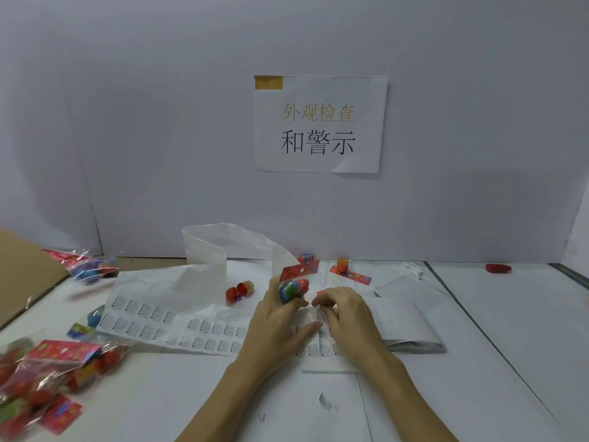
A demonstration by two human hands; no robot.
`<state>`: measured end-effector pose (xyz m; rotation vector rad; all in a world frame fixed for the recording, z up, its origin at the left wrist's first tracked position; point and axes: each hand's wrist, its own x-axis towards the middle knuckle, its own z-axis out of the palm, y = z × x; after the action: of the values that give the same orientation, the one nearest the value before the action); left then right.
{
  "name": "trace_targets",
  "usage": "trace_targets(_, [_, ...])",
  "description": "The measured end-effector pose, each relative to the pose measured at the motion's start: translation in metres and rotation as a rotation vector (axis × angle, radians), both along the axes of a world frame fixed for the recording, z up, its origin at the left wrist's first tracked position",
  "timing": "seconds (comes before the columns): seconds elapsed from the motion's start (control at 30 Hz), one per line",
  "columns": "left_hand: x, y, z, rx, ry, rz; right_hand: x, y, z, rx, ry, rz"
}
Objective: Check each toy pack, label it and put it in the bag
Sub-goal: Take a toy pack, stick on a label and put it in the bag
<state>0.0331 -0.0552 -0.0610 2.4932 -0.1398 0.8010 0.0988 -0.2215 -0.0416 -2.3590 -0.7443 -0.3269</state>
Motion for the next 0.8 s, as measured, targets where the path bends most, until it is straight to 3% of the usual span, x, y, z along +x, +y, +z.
trace_targets(0.43, [0.005, 0.005, -0.007, 0.038, 0.11, 0.004, 0.0, -0.007, 0.004, -0.07, 0.077, 0.058])
trace_targets(0.8, [0.008, 0.001, -0.004, 0.038, 0.049, -0.01, 0.002, -0.007, 0.003, -0.069, 0.084, 0.038])
